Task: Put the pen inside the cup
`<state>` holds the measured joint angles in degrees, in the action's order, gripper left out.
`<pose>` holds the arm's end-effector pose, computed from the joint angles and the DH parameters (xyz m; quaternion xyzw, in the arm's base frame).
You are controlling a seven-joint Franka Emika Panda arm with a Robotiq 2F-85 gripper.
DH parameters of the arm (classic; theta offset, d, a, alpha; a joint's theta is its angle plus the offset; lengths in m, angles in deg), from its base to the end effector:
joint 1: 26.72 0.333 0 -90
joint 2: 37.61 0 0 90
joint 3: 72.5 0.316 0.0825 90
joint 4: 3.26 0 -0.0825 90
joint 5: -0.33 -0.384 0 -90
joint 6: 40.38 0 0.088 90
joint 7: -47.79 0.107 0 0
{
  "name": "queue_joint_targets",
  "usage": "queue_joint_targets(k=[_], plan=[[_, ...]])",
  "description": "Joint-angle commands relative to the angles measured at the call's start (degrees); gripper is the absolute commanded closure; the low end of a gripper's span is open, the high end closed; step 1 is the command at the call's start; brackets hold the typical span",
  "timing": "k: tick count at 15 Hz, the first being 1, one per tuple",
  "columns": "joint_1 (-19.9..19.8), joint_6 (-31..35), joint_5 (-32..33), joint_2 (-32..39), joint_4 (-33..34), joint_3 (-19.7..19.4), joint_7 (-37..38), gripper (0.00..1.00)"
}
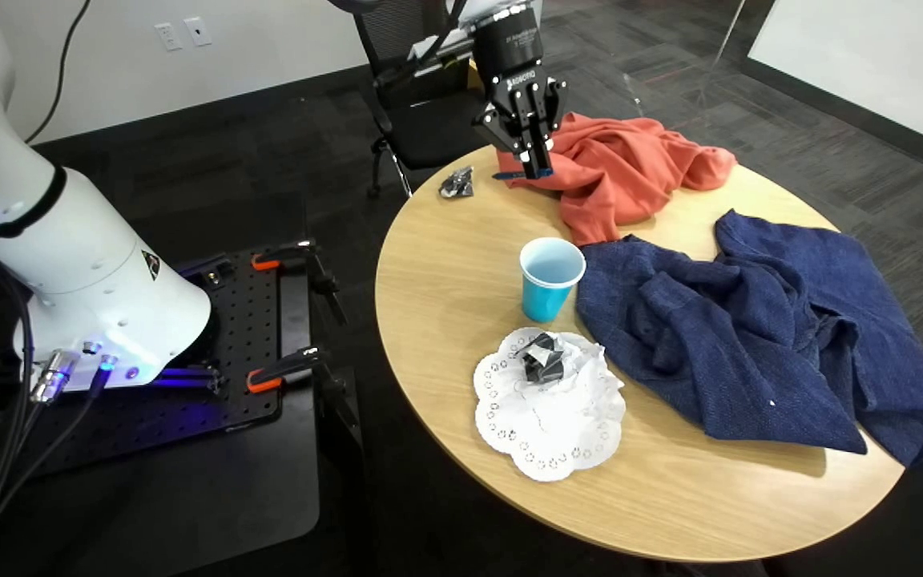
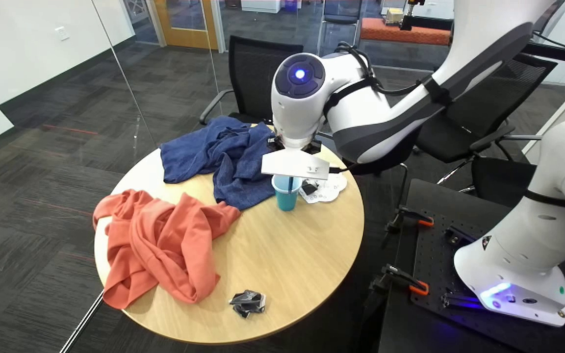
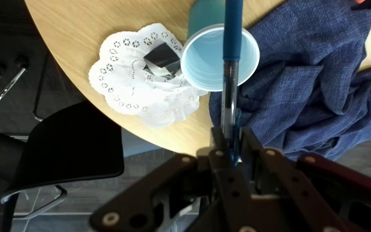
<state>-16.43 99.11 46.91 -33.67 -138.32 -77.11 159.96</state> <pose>0.5054 0.0483 0.3013 0.7892 -0.5560 0.2249 0.1318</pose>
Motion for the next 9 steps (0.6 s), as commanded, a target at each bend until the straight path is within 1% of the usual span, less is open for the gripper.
queue_joint_targets(k=[1,5,7,9], plan=[[-1.60,-6.86,4.65,0.19,1.72,3.01,5.97,0.96],[-2.22,-11.77,8.64,1.34,2.78,4.43,10.47,0.96],[-2.31,-13.11,11.39,2.06,3.26,4.68,12.95,0.96],[-2.36,-13.86,15.61,2.93,3.76,5.01,16.37,0.96]])
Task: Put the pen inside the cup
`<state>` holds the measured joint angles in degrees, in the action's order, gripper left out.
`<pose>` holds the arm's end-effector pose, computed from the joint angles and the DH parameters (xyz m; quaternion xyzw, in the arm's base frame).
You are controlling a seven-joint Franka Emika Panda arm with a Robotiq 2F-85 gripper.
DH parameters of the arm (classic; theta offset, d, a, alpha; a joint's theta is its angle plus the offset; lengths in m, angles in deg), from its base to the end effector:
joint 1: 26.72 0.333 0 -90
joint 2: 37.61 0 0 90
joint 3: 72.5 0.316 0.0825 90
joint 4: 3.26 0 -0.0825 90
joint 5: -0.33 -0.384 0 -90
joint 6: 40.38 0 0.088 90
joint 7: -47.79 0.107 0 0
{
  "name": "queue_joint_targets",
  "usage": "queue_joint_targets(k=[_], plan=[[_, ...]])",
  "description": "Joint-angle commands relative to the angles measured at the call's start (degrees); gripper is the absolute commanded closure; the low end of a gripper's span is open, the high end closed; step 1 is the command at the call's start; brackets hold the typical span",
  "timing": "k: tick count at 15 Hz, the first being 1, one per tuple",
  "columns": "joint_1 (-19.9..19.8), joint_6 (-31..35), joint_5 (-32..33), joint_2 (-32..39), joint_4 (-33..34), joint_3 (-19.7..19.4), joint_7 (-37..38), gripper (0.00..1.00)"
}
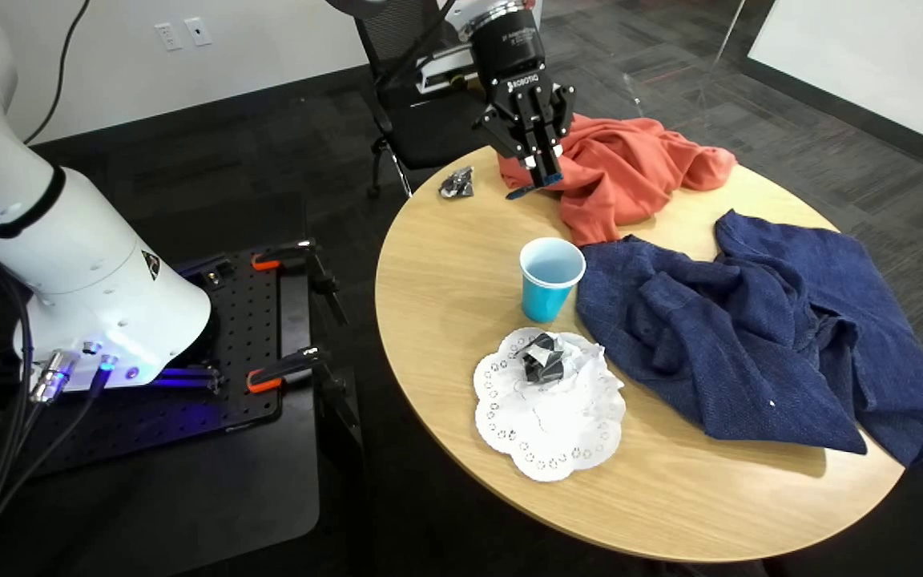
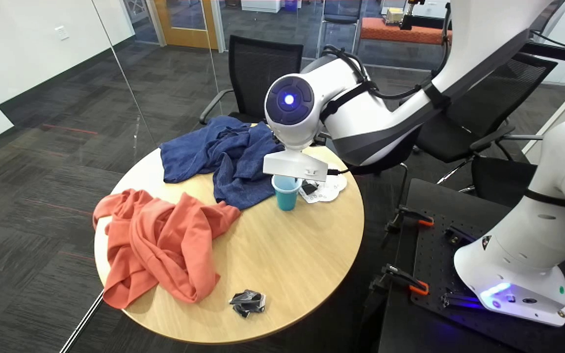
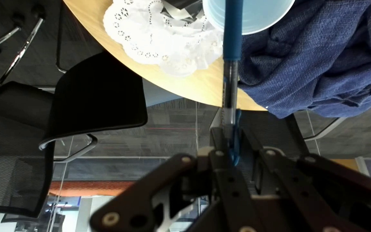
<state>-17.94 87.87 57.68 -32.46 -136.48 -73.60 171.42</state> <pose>0.5041 0.0428 0.2964 0.7423 -0.5661 0.2868 0.2150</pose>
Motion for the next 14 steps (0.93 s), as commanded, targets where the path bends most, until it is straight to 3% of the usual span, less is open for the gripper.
queue_joint_targets(k=[1,6,14], plan=[[-0.79,-3.08,6.90,2.16,2.14,1.66,6.63,0.96],[-0.56,-6.38,14.30,5.97,3.98,2.56,12.20,0.96],[-0.24,-9.64,18.58,12.96,8.29,3.64,12.88,0.96]])
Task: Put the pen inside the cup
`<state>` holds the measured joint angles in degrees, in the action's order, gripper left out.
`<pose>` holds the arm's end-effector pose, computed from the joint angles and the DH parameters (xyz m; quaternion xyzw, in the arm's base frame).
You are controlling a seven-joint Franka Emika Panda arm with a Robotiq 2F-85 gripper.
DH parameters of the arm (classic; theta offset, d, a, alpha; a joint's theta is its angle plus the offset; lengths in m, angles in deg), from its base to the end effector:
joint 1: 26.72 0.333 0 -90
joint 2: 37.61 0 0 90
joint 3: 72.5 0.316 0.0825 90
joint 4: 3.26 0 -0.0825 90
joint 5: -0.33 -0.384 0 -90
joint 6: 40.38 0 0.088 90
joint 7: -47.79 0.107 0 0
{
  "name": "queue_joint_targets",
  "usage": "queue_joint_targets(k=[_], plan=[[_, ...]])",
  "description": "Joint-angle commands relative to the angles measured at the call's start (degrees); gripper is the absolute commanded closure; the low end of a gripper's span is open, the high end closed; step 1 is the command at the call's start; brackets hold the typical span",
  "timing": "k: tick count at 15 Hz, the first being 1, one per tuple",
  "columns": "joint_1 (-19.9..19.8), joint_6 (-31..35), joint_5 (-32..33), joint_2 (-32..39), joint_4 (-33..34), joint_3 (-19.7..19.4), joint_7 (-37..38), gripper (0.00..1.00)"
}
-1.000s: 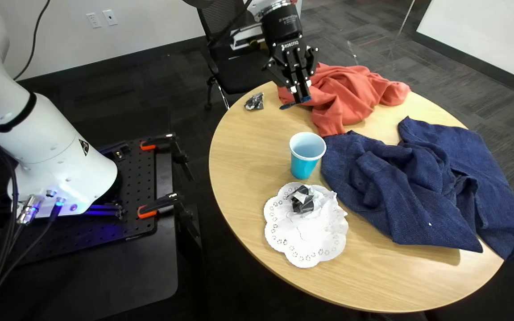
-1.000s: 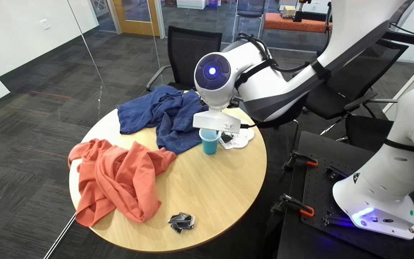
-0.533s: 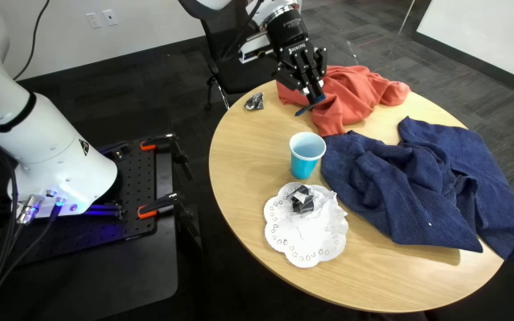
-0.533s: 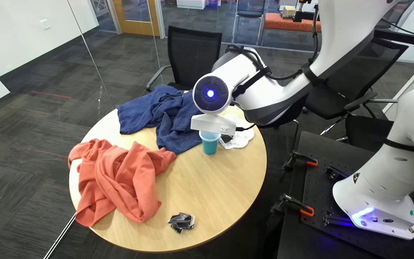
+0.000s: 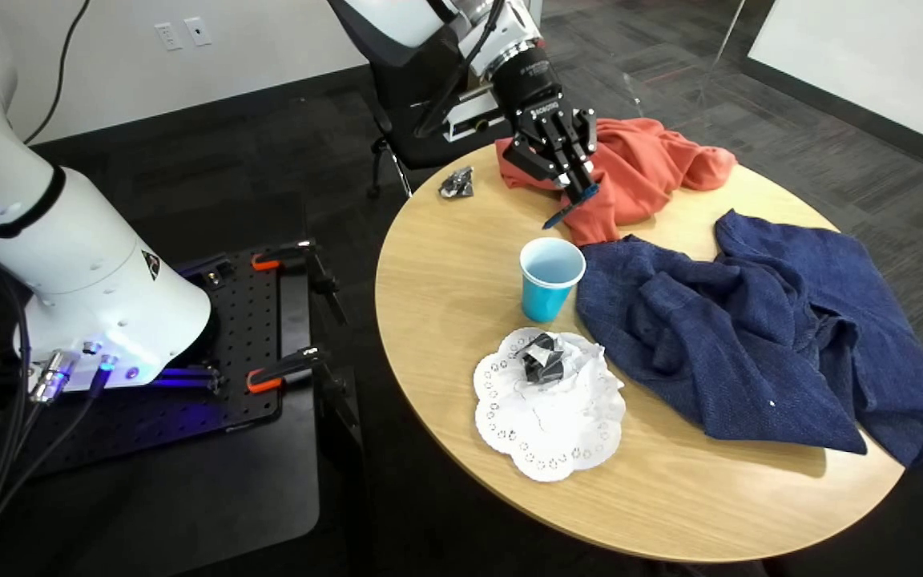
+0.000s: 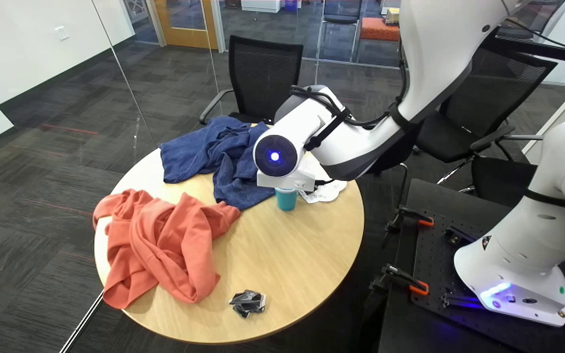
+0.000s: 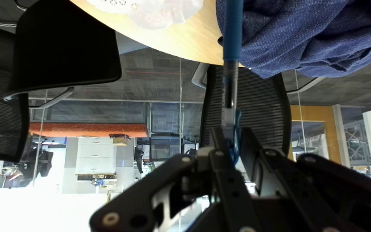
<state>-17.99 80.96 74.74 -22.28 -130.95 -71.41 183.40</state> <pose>0.5286 0.0470 0.2467 0.7185 -0.5124 0.3817 0.2747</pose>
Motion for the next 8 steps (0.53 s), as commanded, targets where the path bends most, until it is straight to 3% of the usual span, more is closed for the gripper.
queue_joint_targets(k=[1,2,6,7,8], plan=[[-0.55,-1.18,0.49,2.99,2.84,1.86,-0.73,0.96],[-1.12,-0.59,0.60,1.57,1.14,1.61,-0.17,0.83],[-0.90,-0.56,0.57,2.93,2.04,2.30,-0.20,0.83],[-0.42,-2.36,0.72,3.37,2.45,2.23,0.32,0.96],[0.60,-5.89,1.31,4.14,3.14,2.08,1.80,0.96]])
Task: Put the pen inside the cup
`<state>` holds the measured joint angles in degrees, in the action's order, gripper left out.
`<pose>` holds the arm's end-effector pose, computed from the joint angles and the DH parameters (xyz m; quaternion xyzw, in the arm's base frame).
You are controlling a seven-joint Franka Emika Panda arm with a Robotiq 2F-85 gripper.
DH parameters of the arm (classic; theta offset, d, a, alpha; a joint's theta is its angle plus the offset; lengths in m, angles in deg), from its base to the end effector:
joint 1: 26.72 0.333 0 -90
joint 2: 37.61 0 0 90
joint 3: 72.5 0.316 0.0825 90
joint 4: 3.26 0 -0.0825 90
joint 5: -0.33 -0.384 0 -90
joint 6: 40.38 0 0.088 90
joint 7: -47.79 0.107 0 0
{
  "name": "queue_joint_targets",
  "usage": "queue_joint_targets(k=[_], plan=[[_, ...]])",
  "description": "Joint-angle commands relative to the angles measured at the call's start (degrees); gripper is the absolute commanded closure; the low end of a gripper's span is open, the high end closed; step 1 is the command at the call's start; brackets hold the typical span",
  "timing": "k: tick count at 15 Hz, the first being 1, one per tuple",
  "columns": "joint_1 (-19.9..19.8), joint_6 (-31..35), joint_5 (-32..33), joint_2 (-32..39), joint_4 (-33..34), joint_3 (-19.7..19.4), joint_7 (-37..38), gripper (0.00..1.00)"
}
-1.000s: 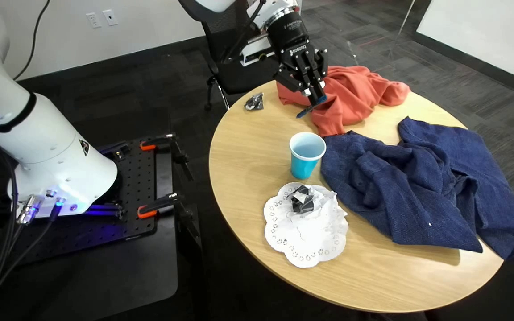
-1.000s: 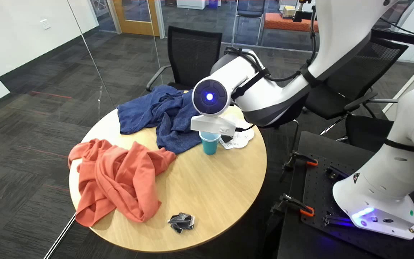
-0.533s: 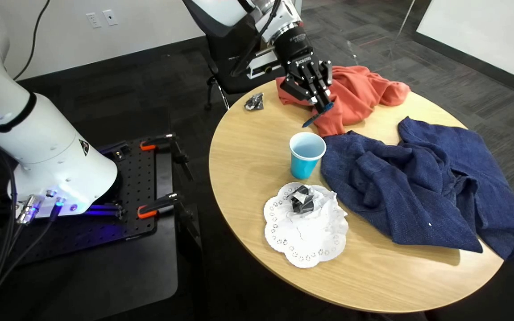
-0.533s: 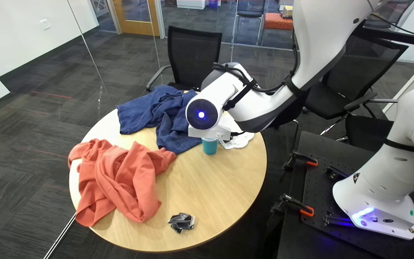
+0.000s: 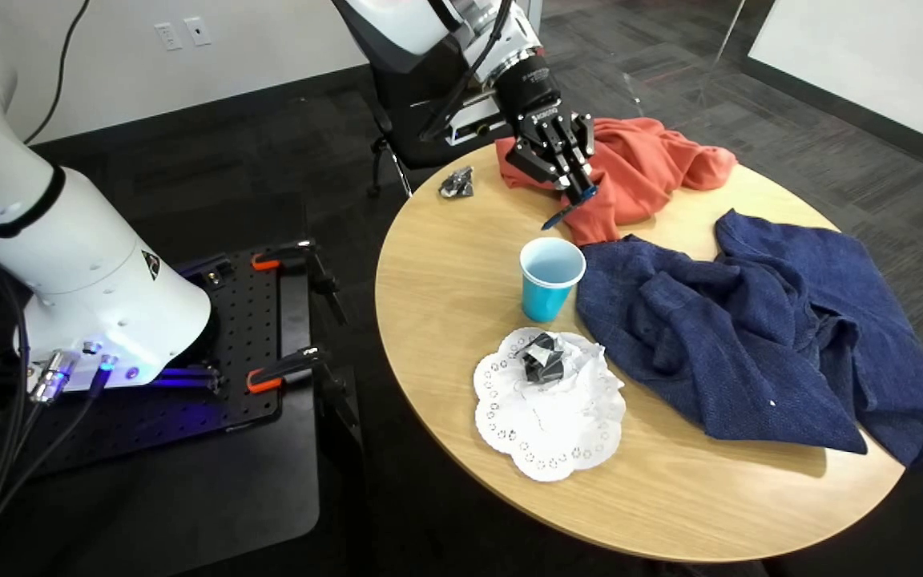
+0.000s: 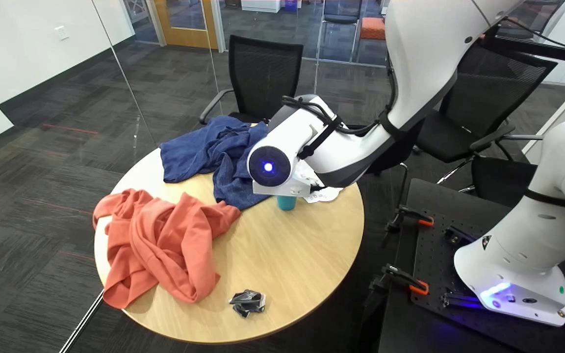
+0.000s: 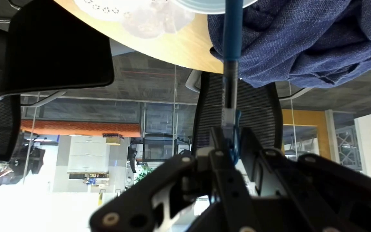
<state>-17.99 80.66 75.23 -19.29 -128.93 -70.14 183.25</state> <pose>0.5356 0.0596 0.2318 0.7282 -0.4993 0.3795 0.2766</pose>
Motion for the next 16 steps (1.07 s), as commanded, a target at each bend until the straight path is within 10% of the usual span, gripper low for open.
queue_joint_targets(k=[1,8,16], plan=[[1.00,-8.00,0.84,1.60,1.44,0.86,2.42,0.96],[2.83,-22.54,1.07,6.17,4.94,2.41,5.28,0.96],[2.81,-22.72,7.72,8.97,6.16,3.19,8.51,0.96]])
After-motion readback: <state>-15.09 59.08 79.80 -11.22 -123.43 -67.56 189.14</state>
